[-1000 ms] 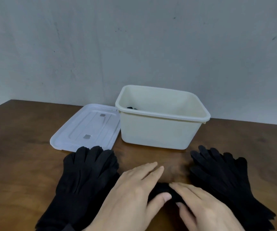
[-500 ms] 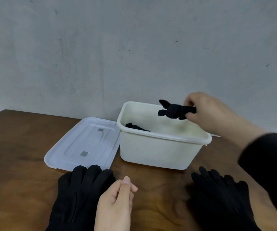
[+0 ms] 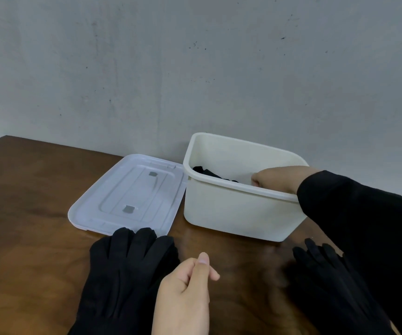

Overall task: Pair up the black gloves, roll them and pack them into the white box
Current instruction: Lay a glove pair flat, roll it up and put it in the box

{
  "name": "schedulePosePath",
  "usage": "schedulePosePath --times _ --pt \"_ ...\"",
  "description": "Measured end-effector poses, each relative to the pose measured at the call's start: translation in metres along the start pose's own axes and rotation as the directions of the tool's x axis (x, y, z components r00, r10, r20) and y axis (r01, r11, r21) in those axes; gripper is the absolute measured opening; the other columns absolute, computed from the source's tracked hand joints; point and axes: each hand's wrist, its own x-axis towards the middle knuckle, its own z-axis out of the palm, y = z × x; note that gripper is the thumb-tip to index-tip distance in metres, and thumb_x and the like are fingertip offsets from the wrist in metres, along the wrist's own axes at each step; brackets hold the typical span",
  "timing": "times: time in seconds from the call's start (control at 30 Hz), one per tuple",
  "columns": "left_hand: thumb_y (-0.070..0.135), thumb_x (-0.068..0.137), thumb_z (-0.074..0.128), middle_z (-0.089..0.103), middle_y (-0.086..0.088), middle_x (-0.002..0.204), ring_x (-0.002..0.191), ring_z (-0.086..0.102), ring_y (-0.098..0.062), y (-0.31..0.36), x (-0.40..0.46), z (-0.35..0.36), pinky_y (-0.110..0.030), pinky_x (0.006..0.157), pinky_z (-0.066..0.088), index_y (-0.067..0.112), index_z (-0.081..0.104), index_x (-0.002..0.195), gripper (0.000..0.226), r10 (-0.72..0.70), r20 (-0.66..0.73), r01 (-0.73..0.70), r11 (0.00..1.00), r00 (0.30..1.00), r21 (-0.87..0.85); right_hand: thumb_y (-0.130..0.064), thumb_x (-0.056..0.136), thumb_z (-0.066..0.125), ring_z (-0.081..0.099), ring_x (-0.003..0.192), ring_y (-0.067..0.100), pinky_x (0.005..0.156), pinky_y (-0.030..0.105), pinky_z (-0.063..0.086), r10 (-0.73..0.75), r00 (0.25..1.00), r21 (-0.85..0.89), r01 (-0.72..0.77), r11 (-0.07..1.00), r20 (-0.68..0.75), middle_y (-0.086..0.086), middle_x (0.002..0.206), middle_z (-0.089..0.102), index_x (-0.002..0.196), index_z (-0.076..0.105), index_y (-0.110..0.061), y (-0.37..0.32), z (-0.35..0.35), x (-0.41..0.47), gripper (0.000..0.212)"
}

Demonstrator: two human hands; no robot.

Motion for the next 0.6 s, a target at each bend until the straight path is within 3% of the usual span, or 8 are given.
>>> schedulePosePath --times 0.07,0.17,0.23,0.43,0.6 --pt "0.033 0.097 0.053 0.031 0.002 0.039 0.036 0.029 -0.008 0.0 0.0 0.0 -0.028 0.049 0.028 0.021 0.061 0.049 0.05 -0.002 0.005 0.002 1.0 1.0 0.009 -0.014 0.097 0.04 0.053 0.09 0.02 0.073 0.026 0.037 -0.015 0.999 0.002 0.015 1.0 0.053 -0.001 0.104 0.06 0.11 0.059 -0.017 -0.005 -0.003 -0.004 0.023" --pt "0.034 0.097 0.053 0.032 0.002 0.039 0.036 0.03 -0.008 0.001 -0.001 0.0 -0.028 0.049 0.03 0.022 0.061 0.05 0.049 -0.004 0.011 0.003 1.0 1.0 0.021 -0.026 0.103 0.045 0.06 0.111 0.023 0.098 0.036 0.044 -0.012 0.989 0.106 -0.004 0.994 0.15 -0.003 0.12 0.063 0.119 0.063 -0.023 -0.009 -0.005 -0.007 0.024" --pt "0.034 0.097 0.053 0.034 0.001 0.04 0.037 0.032 -0.009 0.001 -0.001 0.001 -0.029 0.049 0.031 0.023 0.063 0.052 0.048 0.0 0.013 -0.001 1.0 1.0 0.03 -0.031 0.102 0.049 0.063 0.107 0.021 0.101 0.039 0.046 -0.036 0.98 0.157 0.005 0.988 0.193 -0.004 0.119 0.066 0.116 0.065 -0.025 -0.011 -0.005 -0.009 0.022" --pt "0.036 0.098 0.052 0.035 -0.001 0.044 0.039 0.032 -0.011 0.0 -0.002 -0.001 -0.033 0.05 0.032 0.024 0.065 0.057 0.045 0.048 0.025 -0.05 0.997 0.999 0.066 -0.038 0.096 0.055 0.068 0.094 0.017 0.092 0.039 0.056 -0.074 0.988 0.101 0.06 0.993 0.134 -0.009 0.104 0.071 0.108 0.072 -0.03 -0.002 -0.013 -0.012 0.022" --pt "0.034 0.099 0.053 0.033 0.0 0.044 0.038 0.026 -0.011 0.001 -0.004 -0.002 -0.03 0.046 0.024 0.021 0.065 0.059 0.044 0.051 0.042 -0.052 0.998 0.998 0.032 -0.037 0.101 0.049 0.07 0.077 0.017 0.072 0.03 0.056 -0.019 0.985 0.323 0.075 0.944 -0.174 -0.007 0.079 0.075 0.088 0.071 -0.02 0.003 -0.036 -0.051 0.03"
